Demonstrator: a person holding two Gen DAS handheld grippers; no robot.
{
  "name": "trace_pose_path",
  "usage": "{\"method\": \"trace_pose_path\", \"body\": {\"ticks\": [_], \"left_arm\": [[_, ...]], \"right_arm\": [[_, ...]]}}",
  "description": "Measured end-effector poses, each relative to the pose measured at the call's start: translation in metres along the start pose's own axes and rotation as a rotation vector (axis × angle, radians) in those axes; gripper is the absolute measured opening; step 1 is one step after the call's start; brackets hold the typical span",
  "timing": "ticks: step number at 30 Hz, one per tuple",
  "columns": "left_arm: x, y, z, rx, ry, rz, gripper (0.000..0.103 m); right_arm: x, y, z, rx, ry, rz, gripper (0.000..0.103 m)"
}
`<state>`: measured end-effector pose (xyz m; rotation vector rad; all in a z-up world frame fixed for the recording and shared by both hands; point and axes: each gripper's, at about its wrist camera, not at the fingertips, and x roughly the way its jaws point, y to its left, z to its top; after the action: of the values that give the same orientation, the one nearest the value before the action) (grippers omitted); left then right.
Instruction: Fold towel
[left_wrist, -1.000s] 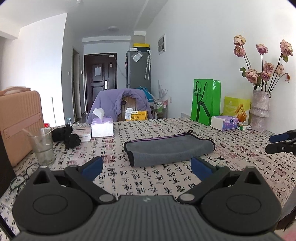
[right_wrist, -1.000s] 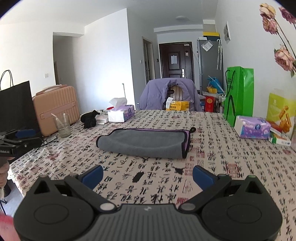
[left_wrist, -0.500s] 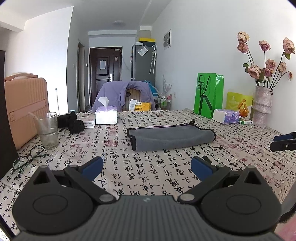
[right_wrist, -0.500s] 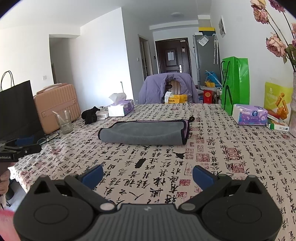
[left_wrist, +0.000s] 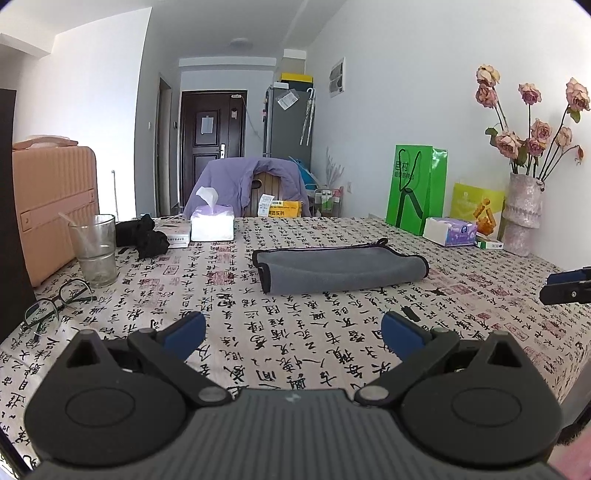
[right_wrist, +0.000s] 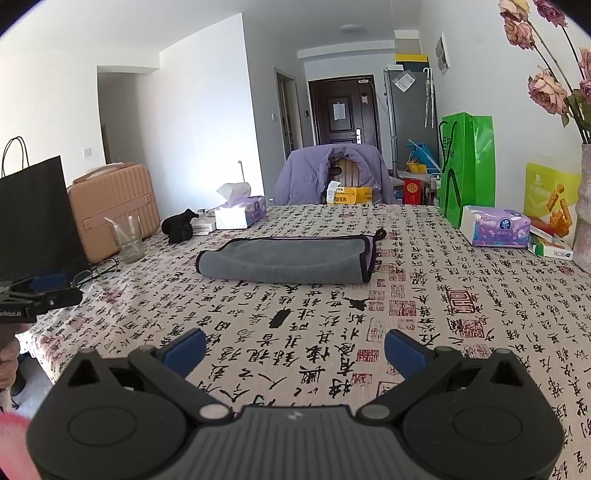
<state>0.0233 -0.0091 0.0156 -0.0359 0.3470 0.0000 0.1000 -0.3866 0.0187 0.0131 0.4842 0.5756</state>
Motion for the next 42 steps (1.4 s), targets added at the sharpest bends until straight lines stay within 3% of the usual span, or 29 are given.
{"method": "trace_pose_path", "body": {"ticks": [42], "left_arm": [[-0.0035, 0.0002, -0.0005, -0.02, -0.01, -0.001, 0.103]], "right_arm": [[0.0006, 0.0035, -0.0017, -0.001, 0.005, -0.001, 0.103]]}}
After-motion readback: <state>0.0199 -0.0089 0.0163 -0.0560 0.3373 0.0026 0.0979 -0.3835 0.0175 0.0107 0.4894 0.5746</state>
